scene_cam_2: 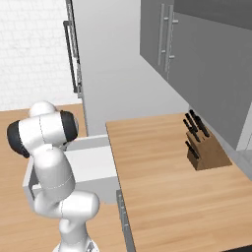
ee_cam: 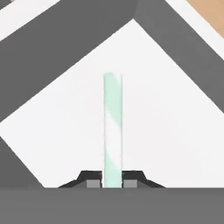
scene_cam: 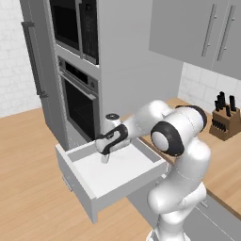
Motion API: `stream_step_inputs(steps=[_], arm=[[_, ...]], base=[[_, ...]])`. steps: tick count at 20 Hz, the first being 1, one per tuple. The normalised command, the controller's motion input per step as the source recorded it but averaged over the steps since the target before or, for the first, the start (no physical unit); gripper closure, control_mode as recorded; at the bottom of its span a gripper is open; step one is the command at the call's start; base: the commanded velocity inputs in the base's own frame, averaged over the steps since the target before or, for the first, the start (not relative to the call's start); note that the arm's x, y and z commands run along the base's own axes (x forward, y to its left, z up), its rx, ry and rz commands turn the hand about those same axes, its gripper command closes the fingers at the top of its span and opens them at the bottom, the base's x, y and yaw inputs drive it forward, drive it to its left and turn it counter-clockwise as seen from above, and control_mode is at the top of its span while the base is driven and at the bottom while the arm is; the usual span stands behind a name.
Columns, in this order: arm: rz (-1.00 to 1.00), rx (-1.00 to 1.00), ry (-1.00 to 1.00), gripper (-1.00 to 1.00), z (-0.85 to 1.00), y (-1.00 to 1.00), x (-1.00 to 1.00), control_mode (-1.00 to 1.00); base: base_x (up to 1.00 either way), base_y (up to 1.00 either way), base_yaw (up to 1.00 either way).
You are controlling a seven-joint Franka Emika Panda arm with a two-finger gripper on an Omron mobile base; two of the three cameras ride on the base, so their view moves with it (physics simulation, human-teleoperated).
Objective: Take a straw from the drawer in front and place it inside the glass cup on the dining counter.
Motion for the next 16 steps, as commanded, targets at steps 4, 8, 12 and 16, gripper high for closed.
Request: stream_step_inputs(steps=[4,8,12,16], arm=[[-0.23,0.02,0.0,1.0,1.0,0.0,0.0,-1.0],[-0.24,0.01,0.07,1.0,1.0,0.0,0.0,-1.0],[-0.25,0.0,0.08,1.0,1.0,-0.12,0.0,-1.0],[-0.23,0.0,0.01,1.0,0.99,-0.32,-0.2,-1.0]], base=[[0.0,0.0,0.0],[0.0,0.0,0.0],[0.0,0.0,0.0],[0.0,0.0,0.0]])
